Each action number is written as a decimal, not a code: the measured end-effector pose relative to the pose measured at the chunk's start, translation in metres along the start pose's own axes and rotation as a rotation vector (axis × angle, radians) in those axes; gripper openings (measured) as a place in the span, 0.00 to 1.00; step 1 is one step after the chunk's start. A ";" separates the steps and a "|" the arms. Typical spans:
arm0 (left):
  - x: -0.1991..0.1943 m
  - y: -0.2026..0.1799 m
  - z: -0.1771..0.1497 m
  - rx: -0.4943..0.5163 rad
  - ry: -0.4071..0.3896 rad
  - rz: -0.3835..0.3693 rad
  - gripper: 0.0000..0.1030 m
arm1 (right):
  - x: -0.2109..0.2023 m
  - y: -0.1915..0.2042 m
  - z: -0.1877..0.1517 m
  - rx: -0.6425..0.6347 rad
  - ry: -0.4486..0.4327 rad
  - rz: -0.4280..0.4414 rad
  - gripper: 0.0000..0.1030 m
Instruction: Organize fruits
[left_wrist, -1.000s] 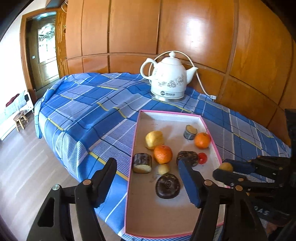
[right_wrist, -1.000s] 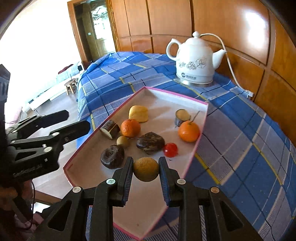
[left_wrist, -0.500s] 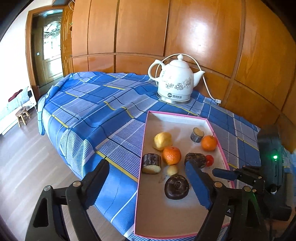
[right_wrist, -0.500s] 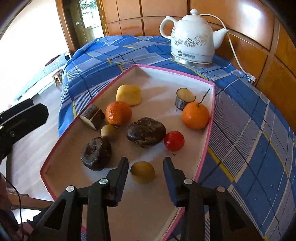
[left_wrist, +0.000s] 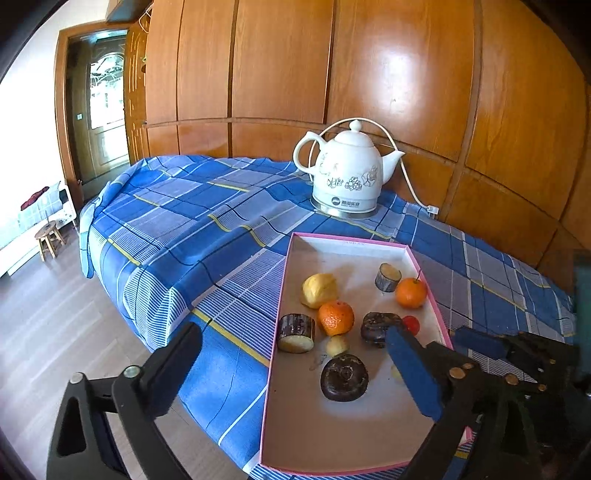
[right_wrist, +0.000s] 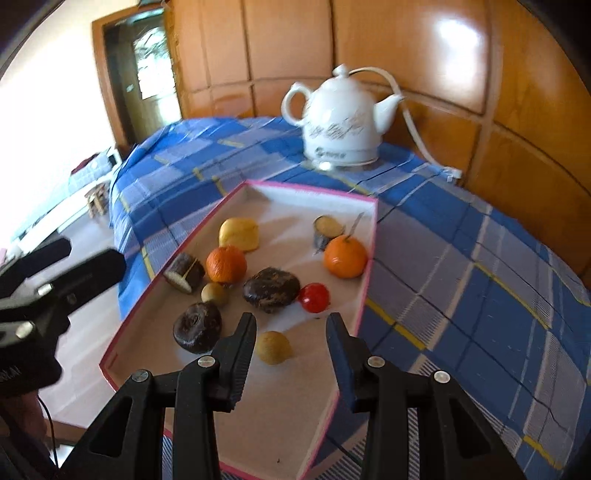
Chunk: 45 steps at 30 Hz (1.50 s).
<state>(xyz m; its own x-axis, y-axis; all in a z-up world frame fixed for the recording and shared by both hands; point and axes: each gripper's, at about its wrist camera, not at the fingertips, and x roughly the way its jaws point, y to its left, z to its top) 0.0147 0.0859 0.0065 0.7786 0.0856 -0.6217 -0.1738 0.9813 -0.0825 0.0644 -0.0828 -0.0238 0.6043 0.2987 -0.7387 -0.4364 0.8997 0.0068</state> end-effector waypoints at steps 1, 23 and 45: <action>-0.001 -0.001 0.000 0.001 -0.001 0.001 1.00 | -0.005 -0.002 -0.001 0.021 -0.012 -0.015 0.40; -0.019 -0.013 -0.007 0.007 -0.063 0.061 1.00 | -0.043 -0.008 -0.022 0.097 -0.106 -0.159 0.54; -0.023 -0.014 -0.007 0.017 -0.078 0.061 1.00 | -0.052 -0.004 -0.018 0.086 -0.150 -0.168 0.54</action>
<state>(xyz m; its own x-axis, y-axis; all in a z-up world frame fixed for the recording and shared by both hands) -0.0054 0.0686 0.0167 0.8113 0.1579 -0.5629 -0.2124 0.9766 -0.0322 0.0226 -0.1075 0.0022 0.7583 0.1810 -0.6262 -0.2669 0.9627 -0.0450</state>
